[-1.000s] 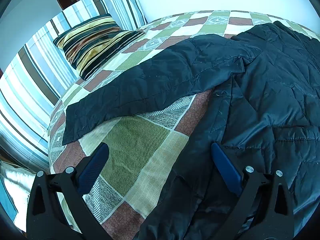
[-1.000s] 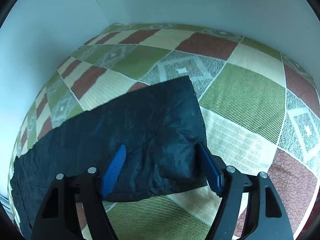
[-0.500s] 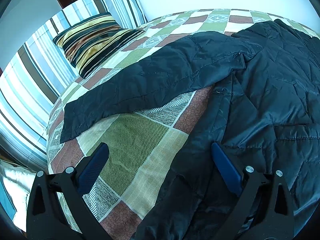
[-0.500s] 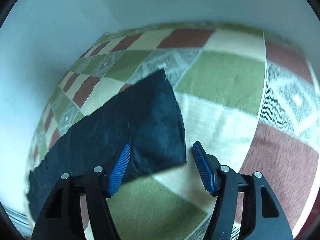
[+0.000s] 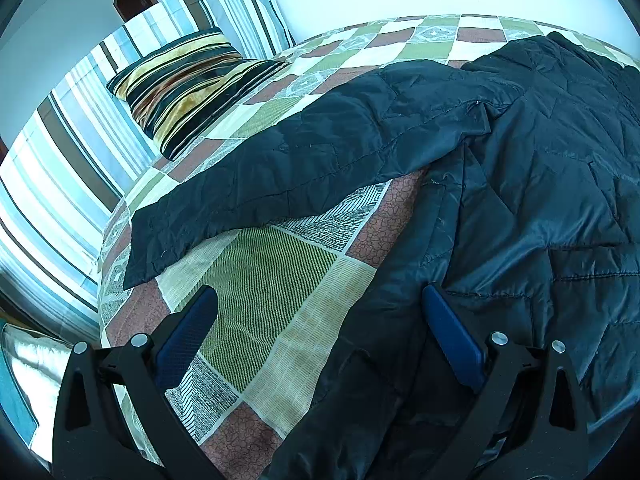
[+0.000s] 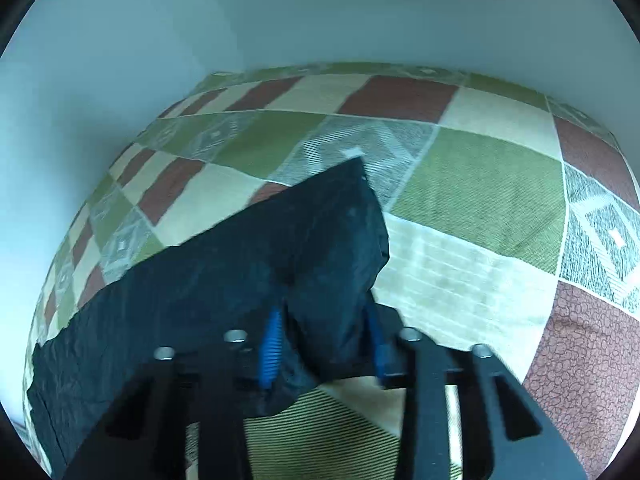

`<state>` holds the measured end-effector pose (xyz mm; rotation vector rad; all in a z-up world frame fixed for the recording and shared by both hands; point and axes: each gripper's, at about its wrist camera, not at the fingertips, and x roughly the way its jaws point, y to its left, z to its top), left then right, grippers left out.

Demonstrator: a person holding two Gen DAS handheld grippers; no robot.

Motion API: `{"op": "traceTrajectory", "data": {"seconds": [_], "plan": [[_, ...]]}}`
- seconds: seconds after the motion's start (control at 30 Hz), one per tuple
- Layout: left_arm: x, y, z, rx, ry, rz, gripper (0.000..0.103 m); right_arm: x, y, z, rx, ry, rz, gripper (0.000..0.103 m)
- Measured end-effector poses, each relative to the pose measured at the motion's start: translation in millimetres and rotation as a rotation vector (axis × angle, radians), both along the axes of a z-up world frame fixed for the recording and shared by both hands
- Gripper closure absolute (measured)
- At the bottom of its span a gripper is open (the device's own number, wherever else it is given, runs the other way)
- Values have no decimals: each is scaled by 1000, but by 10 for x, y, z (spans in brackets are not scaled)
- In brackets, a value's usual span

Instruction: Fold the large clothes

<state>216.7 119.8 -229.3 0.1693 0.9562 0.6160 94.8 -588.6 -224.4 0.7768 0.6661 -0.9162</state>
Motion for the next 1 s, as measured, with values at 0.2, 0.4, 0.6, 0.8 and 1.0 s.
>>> {"op": "traceTrajectory", "data": {"seconds": [0.2, 0.4, 0.6, 0.8, 1.0], "plan": [[-2, -2, 0, -4, -3, 1, 2, 167, 337, 483, -56, -112, 90, 88], [6, 19, -11, -17, -4, 2, 2, 884, 1233, 1113, -198, -164, 349, 90], [-1, 43, -21, -32, -10, 2, 2, 1679, 2250, 1333, -263, -174, 597, 90], [-6, 61, -27, -48, -14, 3, 2, 2223, 3153, 1201, -291, -142, 803, 91], [-4, 83, -32, -64, -17, 4, 2, 2511, 4062, 919, -278, -98, 1012, 91]]}}
